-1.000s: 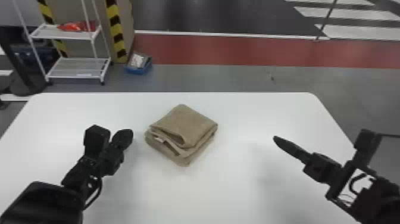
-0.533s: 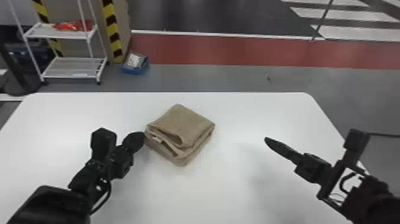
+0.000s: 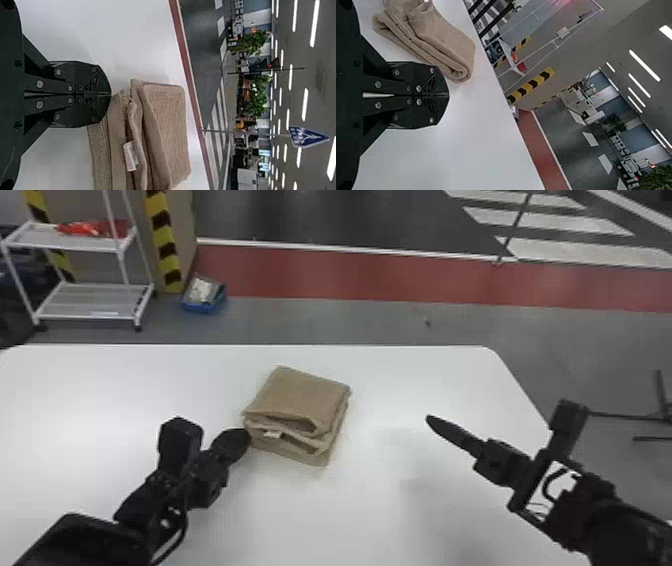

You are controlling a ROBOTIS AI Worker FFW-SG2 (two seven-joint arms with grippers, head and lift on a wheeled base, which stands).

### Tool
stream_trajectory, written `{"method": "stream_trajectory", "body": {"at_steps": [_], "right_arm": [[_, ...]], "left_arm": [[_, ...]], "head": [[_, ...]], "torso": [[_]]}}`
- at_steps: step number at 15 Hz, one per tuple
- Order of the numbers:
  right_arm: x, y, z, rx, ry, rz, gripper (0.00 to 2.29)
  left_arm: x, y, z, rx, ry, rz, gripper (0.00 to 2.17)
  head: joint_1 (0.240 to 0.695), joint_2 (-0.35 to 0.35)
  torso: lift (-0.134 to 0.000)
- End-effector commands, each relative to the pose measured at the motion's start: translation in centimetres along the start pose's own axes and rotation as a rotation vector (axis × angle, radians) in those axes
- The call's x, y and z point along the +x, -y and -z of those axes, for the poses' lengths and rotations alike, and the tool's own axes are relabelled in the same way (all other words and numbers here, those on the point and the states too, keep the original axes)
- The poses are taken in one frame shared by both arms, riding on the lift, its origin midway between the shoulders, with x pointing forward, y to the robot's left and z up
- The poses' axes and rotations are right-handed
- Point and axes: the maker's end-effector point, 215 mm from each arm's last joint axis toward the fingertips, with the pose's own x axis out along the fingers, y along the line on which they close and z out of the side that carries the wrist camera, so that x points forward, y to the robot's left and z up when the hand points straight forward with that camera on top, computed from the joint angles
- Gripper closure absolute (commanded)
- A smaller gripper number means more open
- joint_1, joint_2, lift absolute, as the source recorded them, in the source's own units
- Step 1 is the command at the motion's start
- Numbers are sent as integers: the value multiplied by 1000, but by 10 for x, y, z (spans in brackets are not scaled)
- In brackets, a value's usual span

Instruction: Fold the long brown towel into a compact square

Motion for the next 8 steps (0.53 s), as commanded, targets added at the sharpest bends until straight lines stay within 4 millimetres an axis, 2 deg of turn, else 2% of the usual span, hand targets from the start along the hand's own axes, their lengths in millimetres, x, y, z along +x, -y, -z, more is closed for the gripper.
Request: {"method": "stream_trajectory", "body": {"at_steps": [1,3,5,6,8], "right_arm": [[9,-1,-1,6,-1,-7,1892],[13,-4,0,4,1,-14,1892],[20,-6,-1,8,1,-22,1892],[26,-11,1,9,-3,-33,1892],[38,-28,4,-8,-10,-62,1895]], "left_arm": [[-4,41,6,-1,-15,61,1666],[-10,70,0,0,1,100,1666],[-14,88,-4,-7,8,126,1666],[-15,90,-8,-8,18,125,1666],[-17,72,-23,-6,52,82,1663]], "head": [[695,-186],[695,-209],[695,-241],[695,-248],[695,-255]], "torso": [[-118],[-118],[-118],[-118],[-118]]}}
